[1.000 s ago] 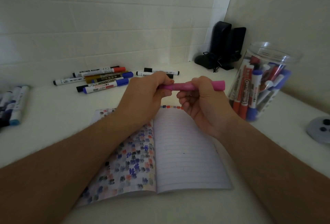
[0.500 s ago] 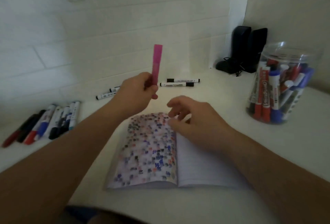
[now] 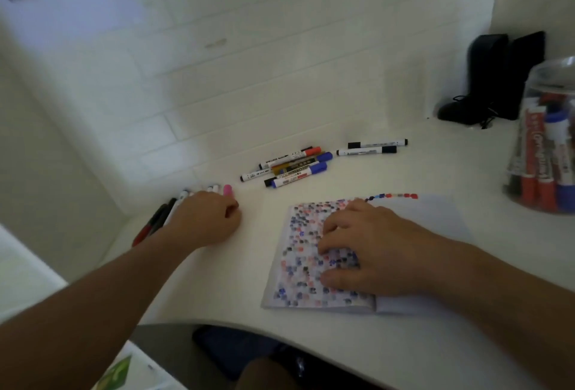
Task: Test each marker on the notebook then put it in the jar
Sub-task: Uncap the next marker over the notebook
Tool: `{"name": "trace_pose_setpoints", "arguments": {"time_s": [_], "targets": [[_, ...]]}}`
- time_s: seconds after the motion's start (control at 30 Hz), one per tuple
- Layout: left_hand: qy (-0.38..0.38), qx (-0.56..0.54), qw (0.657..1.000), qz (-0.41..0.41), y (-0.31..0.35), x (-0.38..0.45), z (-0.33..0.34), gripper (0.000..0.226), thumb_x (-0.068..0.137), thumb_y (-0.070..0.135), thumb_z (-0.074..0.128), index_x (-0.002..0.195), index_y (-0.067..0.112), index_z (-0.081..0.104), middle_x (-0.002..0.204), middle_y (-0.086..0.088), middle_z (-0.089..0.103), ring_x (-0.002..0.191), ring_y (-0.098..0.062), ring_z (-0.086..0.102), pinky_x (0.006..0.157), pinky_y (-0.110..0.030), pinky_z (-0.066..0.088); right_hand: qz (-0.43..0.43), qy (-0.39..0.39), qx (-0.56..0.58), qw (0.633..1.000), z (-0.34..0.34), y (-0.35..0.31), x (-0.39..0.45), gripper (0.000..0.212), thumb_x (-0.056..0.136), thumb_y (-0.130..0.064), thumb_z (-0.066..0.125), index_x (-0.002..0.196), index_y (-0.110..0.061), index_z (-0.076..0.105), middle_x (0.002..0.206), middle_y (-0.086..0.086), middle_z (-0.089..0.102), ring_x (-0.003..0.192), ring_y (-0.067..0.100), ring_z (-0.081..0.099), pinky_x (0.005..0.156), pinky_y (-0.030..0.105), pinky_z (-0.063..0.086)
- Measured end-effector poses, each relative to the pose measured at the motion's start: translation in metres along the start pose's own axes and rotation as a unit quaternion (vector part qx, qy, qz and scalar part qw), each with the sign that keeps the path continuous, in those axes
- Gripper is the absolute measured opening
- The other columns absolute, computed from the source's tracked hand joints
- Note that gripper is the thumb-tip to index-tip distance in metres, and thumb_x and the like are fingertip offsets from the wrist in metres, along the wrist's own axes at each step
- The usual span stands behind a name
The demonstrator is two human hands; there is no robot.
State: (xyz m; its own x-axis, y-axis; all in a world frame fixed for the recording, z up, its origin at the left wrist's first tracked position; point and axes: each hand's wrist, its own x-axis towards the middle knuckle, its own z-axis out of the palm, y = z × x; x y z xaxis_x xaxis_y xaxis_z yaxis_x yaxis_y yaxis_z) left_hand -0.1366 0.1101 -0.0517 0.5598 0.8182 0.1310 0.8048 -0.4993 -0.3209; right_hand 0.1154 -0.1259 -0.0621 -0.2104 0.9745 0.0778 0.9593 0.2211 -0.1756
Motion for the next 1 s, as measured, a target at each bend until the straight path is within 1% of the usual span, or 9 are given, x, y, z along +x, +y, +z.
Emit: {"name": "trace_pose_setpoints", "arguments": {"time_s": [0.07,0.2,0.33,0.43,0.57,0.83,0.9,0.97,1.0], "targets": [[0.003,0.014,1.000,-0.006,-0.003,0.001,0.004,0.046,0.093,0.059,0.029,0.100,0.031,0.065,0.098,0.002,0.059,0.084,-0.024,0.060,0.083,-0.039,0.048,0.012,-0.008,-0.001,1.000,0.000,-0.001,-0.001,0.074,0.085,-0.087,0.037,0.145,-0.046,0.051,0.151,-0.021,0.041,0.140,0.012,0.029,0.116,0.045,0.035],[0.038,0.005,0.999,-0.018,-0.003,0.005,0.003,0.045,0.085,0.057,0.034,0.084,0.026,0.067,0.080,0.004,0.059,0.080,-0.025,0.060,0.077,-0.035,0.050,0.050,-0.001,-0.002,0.999,-0.001,0.001,0.000,0.069,0.095,-0.077,0.040,0.152,-0.040,0.045,0.156,-0.016,0.037,0.144,0.015,0.026,0.118,0.042,0.034],[0.052,-0.051,0.997,-0.025,0.016,0.021,-0.002,0.029,0.094,0.052,0.051,0.115,0.041,0.069,0.115,0.002,0.063,0.112,-0.024,0.058,0.095,-0.040,0.048,0.061,0.027,0.012,0.998,0.002,0.008,0.004,0.051,0.104,-0.061,0.038,0.140,-0.032,0.058,0.145,-0.009,0.051,0.131,0.015,0.037,0.111,0.039,0.041],[0.057,-0.140,0.989,0.002,0.047,0.043,-0.005,0.034,0.096,0.042,0.053,0.128,0.038,0.064,0.124,0.001,0.059,0.117,-0.025,0.054,0.097,-0.044,0.050,0.062,0.038,0.018,0.997,0.004,0.011,0.006,0.045,0.105,-0.055,0.041,0.137,-0.031,0.061,0.139,-0.009,0.056,0.127,0.015,0.041,0.108,0.039,0.042],[0.072,-0.153,0.985,0.045,0.092,0.072,-0.011,0.042,0.095,0.037,0.049,0.136,0.032,0.057,0.123,-0.003,0.060,0.110,-0.027,0.056,0.093,-0.045,0.051,0.056,0.054,0.034,0.996,0.002,0.015,0.005,0.045,0.103,-0.056,0.047,0.137,-0.031,0.063,0.136,-0.009,0.058,0.126,0.013,0.043,0.108,0.038,0.044],[0.036,-0.112,0.993,0.032,0.115,0.103,-0.006,0.036,0.101,0.053,0.048,0.119,0.024,0.059,0.115,-0.003,0.064,0.101,-0.025,0.061,0.088,-0.043,0.051,0.040,0.087,0.066,0.993,0.004,0.022,0.004,0.041,0.102,-0.051,0.053,0.139,-0.033,0.062,0.135,-0.011,0.060,0.125,0.011,0.046,0.108,0.035,0.043],[0.052,-0.107,0.992,0.031,0.116,0.102,-0.010,0.037,0.103,0.054,0.044,0.115,0.025,0.061,0.109,-0.004,0.065,0.095,-0.024,0.061,0.086,-0.043,0.051,0.041,0.104,0.091,0.990,0.004,0.023,0.004,0.041,0.102,-0.048,0.056,0.139,-0.033,0.062,0.133,-0.011,0.061,0.123,0.009,0.049,0.107,0.034,0.045],[0.100,-0.204,0.973,0.027,0.125,0.095,-0.028,0.037,0.105,0.055,0.040,0.113,0.025,0.061,0.100,-0.001,0.064,0.086,-0.022,0.060,0.080,-0.043,0.052,0.046,0.129,0.128,0.982,0.004,0.025,0.004,0.038,0.101,-0.046,0.059,0.137,-0.033,0.064,0.127,-0.012,0.063,0.116,0.007,0.055,0.103,0.033,0.049],[0.116,-0.296,0.948,0.022,0.134,0.088,-0.042,0.036,0.105,0.053,0.041,0.112,0.024,0.060,0.097,0.000,0.065,0.083,-0.020,0.061,0.077,-0.042,0.053,0.053,0.136,0.142,0.979,0.005,0.026,0.004,0.037,0.100,-0.045,0.060,0.135,-0.033,0.065,0.123,-0.013,0.065,0.111,0.005,0.057,0.100,0.031,0.050]]}}
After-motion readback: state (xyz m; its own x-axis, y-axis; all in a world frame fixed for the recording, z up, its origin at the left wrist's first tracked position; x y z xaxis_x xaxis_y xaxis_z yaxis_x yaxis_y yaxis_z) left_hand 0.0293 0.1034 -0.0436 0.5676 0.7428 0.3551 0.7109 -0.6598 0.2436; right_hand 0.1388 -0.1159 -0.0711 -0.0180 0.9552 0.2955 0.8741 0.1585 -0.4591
